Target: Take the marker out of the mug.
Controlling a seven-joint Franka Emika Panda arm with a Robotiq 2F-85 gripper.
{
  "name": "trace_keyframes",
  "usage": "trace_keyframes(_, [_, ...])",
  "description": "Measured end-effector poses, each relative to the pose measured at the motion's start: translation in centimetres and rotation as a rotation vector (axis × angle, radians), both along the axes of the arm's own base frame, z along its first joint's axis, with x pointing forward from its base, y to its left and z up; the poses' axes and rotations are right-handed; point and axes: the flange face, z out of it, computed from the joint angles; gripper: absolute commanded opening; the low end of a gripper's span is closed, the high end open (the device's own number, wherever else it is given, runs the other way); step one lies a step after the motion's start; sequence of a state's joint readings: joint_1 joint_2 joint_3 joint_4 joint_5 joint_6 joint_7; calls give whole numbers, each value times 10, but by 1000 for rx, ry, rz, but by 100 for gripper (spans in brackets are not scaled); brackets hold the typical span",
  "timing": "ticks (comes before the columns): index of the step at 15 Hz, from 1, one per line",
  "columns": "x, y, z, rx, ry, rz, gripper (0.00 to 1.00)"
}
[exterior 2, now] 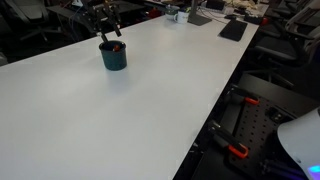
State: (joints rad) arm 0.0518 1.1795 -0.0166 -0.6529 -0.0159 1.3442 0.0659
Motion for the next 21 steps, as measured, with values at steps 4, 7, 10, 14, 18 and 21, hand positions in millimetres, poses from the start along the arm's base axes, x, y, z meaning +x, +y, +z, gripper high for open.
trace_keyframes(4, [0,-13,-8,0,9,-17,62])
trace_keyframes(7, [-1,-16,-15,-1,16,-21,62])
trace_keyframes(10, [-3,-9,-24,-6,28,-10,60])
trace_keyframes(14, [-4,0,-30,-13,34,6,50])
trace_keyframes(18, [-5,3,-31,-15,41,10,20])
trace_keyframes(21, [-7,2,-32,-16,54,9,8])
